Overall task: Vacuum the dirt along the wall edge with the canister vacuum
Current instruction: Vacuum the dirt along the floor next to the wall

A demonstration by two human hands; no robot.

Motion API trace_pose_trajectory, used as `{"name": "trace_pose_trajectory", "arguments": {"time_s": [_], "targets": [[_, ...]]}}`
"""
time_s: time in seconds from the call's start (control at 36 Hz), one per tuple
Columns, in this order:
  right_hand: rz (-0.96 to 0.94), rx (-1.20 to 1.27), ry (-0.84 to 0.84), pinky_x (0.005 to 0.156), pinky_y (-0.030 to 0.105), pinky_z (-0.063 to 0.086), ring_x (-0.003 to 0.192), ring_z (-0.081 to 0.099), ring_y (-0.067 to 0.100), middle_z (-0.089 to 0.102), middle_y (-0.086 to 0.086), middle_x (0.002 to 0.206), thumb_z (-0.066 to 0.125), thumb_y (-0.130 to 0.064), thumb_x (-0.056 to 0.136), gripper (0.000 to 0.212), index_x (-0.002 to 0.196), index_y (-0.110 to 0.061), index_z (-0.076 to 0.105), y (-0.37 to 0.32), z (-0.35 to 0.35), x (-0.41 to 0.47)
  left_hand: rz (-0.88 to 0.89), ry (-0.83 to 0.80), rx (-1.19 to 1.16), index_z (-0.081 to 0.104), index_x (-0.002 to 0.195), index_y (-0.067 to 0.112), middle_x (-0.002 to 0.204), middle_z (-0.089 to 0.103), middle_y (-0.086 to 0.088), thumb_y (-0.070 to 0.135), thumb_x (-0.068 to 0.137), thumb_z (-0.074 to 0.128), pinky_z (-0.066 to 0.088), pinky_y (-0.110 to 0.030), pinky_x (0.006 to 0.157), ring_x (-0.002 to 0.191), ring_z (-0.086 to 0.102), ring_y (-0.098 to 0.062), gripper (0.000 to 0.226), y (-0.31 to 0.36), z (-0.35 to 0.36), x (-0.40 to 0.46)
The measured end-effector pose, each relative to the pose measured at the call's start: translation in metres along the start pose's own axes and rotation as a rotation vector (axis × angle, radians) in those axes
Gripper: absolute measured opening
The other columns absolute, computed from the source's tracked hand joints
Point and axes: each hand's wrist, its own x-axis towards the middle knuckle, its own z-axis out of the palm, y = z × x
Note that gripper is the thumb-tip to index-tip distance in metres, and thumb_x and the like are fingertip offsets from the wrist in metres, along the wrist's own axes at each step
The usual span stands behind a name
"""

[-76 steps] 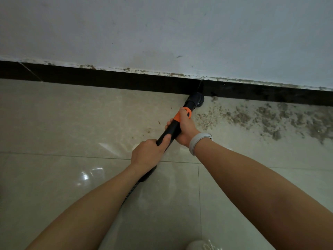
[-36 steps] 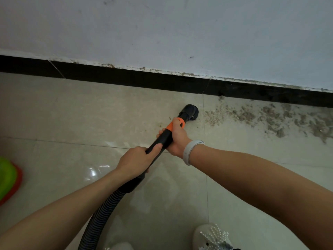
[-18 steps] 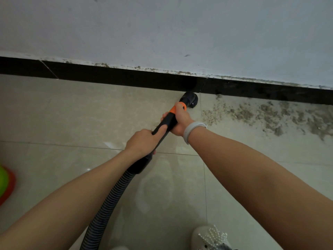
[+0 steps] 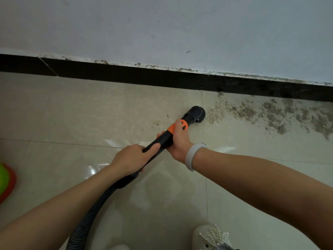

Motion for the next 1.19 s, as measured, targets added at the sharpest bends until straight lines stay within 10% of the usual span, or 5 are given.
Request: {"name": "trace_pose_trajectory", "arguments": {"time_s": [0.53,0.75,0.94,1.11,1.19], "targets": [[0.045,-0.125,0.023,0.065,0.043,0.057,0.075,0.067,0.03,0.059,0.014,0.097,0.043,-0.043,0.098,0.035,0.114,-0.012,0.045,0.028,0.015,-0.013,-0.054,0.016,-0.089,0.062,0.071,0.02,0.055,0.068,0.007,0.079,0.083,0.025,0.049,-0.025,0.058,0.045,0.064,-0.013,0.071,-0.024,-0.004,-0.034],[0.092,-0.134,-0.101,0.048,0.033,0.053,0.047,0.064,0.023,0.054,0.012,0.084,0.045,-0.042,0.097,0.032,0.107,-0.012,0.043,0.043,0.057,-0.011,-0.162,0.136,-0.079,0.064,0.073,0.019,0.055,0.068,0.007,0.076,0.085,0.024,0.049,-0.027,0.059,0.042,0.061,-0.008,0.071,-0.045,-0.022,-0.052],[0.12,-0.259,-0.152,0.084,0.05,0.056,0.079,0.06,0.03,0.055,0.014,0.097,0.044,-0.044,0.099,0.032,0.102,-0.011,0.045,0.073,0.086,-0.019,-0.264,0.206,-0.115,0.064,0.075,0.021,0.056,0.069,0.007,0.073,0.089,0.027,0.053,-0.03,0.067,0.05,0.064,-0.012,0.066,-0.074,-0.028,-0.077],[0.162,-0.281,-0.175,0.065,0.042,0.059,0.053,0.062,0.022,0.054,0.01,0.083,0.044,-0.041,0.099,0.027,0.094,-0.014,0.043,0.101,0.093,-0.043,-0.308,0.228,-0.135,0.064,0.073,0.024,0.055,0.067,0.008,0.073,0.09,0.025,0.049,-0.028,0.061,0.045,0.062,-0.008,0.064,-0.101,-0.017,-0.11],[0.164,-0.332,-0.164,0.08,0.049,0.058,0.072,0.062,0.028,0.054,0.011,0.088,0.044,-0.041,0.099,0.027,0.092,-0.015,0.043,0.122,0.092,-0.051,-0.345,0.239,-0.161,0.063,0.068,0.02,0.054,0.067,0.008,0.073,0.09,0.025,0.05,-0.029,0.062,0.043,0.06,-0.008,0.069,-0.111,-0.004,-0.128]]}}
